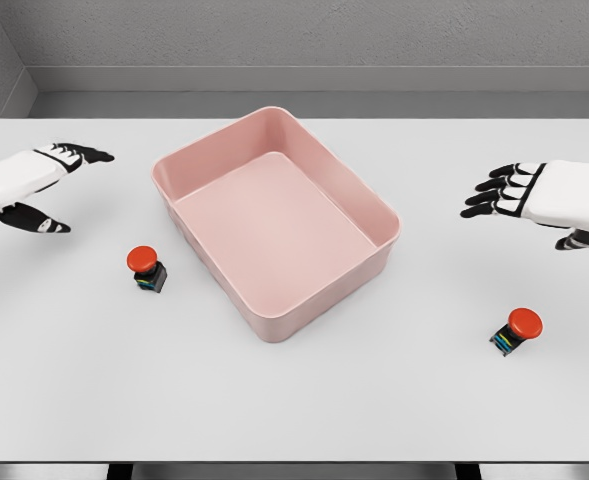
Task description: Put the industrial switch in the basket with both arms
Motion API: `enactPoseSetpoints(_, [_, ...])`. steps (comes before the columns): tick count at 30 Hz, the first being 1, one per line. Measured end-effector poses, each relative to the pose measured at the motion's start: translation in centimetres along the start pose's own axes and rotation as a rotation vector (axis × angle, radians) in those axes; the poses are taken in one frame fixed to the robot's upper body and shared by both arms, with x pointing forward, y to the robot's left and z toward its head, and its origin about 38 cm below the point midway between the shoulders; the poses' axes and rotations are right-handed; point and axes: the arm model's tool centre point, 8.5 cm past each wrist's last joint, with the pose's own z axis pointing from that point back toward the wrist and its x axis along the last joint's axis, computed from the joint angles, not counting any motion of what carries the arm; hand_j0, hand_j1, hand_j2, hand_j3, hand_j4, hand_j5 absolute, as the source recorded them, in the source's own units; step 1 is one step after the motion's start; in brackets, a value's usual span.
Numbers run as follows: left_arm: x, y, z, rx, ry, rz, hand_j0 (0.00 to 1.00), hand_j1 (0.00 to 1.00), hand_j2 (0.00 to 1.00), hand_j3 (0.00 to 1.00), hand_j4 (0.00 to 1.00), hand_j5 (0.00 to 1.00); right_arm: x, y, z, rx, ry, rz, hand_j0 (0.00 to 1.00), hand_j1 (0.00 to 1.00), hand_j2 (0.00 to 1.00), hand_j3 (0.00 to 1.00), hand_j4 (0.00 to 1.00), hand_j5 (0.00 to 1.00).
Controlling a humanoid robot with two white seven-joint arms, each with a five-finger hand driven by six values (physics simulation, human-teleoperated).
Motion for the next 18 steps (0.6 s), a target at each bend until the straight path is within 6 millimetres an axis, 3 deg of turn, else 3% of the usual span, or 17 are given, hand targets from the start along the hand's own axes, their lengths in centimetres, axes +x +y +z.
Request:
enactPoseSetpoints(9, [0.6,-0.8,0.0,-0.017,-0.016,0.002,1.0,1.0,1.0,1.0,1.0,1.0,0.0,0.1,-0.1,0.0,-0.002,-0.002,1.0,1.0,1.0,1.0,1.0,1.0])
enactPoseSetpoints(14, [1.0,-0.7,0.0,-0.026,-0.028,-0.011,1.0,1.0,1.0,1.0,1.0,1.0,0.0,2.4,0.6,0.056,0.011,-0.045,1.0,1.0,1.0,1.0,1.0,1.0])
enactPoseSetpoints(18, [1.8,-1.8,0.2,-0.054,-0.051,-0.012,1.0,1.0,1.0,1.0,1.0,1.0,-0.2,4.5,1.3,0.102,0.032,-0.085,1.0,1.0,1.0,1.0,1.0,1.0])
